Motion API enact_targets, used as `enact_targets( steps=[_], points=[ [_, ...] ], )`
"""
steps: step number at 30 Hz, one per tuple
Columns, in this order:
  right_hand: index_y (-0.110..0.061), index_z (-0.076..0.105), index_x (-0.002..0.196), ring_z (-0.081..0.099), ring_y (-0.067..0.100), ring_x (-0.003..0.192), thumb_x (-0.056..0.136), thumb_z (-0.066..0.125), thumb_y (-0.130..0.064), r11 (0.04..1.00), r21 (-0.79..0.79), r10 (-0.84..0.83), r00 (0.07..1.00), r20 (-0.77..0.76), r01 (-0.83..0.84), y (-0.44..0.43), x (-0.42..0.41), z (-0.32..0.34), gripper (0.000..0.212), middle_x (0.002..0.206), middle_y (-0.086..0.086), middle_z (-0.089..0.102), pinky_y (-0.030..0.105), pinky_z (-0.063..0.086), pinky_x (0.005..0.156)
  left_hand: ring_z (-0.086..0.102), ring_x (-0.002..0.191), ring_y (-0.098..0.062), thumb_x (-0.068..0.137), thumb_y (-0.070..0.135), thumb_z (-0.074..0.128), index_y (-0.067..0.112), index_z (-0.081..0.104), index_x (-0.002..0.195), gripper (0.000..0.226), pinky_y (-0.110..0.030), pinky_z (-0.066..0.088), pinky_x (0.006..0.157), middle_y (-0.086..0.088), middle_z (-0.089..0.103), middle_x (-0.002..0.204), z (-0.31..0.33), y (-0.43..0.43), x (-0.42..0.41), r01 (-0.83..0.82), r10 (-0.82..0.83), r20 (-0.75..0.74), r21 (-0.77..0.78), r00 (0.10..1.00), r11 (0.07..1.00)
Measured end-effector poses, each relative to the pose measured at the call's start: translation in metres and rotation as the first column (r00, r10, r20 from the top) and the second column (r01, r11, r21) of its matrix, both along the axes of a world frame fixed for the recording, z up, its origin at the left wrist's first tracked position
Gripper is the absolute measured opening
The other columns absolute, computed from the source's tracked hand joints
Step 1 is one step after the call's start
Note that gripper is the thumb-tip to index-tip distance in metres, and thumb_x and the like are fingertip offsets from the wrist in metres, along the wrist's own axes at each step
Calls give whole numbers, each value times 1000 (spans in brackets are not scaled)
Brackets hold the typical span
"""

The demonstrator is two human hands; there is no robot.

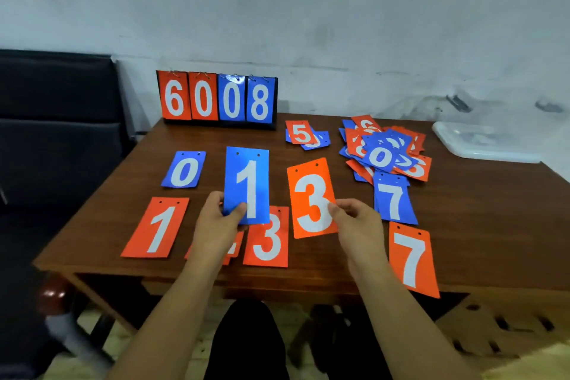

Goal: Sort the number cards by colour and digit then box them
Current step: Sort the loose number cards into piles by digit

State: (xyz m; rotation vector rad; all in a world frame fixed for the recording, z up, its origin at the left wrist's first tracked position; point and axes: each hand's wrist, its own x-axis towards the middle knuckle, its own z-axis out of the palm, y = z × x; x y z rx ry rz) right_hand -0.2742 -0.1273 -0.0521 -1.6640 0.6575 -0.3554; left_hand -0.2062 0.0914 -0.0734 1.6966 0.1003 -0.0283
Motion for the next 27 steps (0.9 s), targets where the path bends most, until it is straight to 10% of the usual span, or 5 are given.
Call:
enact_targets(
  steps=[7, 16, 21, 27],
  points=[
    [-20, 71, 89, 63, 8, 85, 83, 76, -25, 947, -218, 182, 954, -239, -235, 35, 16, -21, 10, 93, -3, 69, 28, 56, 75, 64, 91, -7, 96, 16, 61, 22, 52, 113, 20, -25, 54, 62, 9, 60, 105, -3, 31, 2, -129, 129, -8, -73, 992, 989],
    [-27, 55, 95, 56, 9, 70, 85, 68, -46, 671, -585, 129, 848, -514, -456, 62, 17, -29, 26, 89, -7, 58, 17, 35, 49, 63, 92, -4, 96, 24, 63, 28, 51, 113, 22, -18, 55, 56, 17, 59, 102, -1, 18, -10, -13, 9, -69, -60, 998, 998],
    [-28, 59, 90, 63, 6, 77, 94, 54, -48, 918, -271, 235, 949, -211, -288, 55, 25, -10, 21, 88, -11, 65, 11, 39, 51, 71, 82, -5, 96, 29, 62, 33, 52, 99, 11, -22, 57, 56, 16, 64, 101, -1, 4, -12, 92, -99, -128, -57, 987, 994],
    [-25, 60, 84, 67, 7, 82, 91, 65, -30, 928, -131, 335, 935, -113, -348, 58, 57, 16, 11, 92, -9, 67, 17, 50, 54, 71, 79, 2, 94, 30, 65, 30, 56, 103, 13, -17, 55, 55, 12, 68, 102, 4, -1, -1, 256, -251, -100, 35, 963, 966]
  ],
)
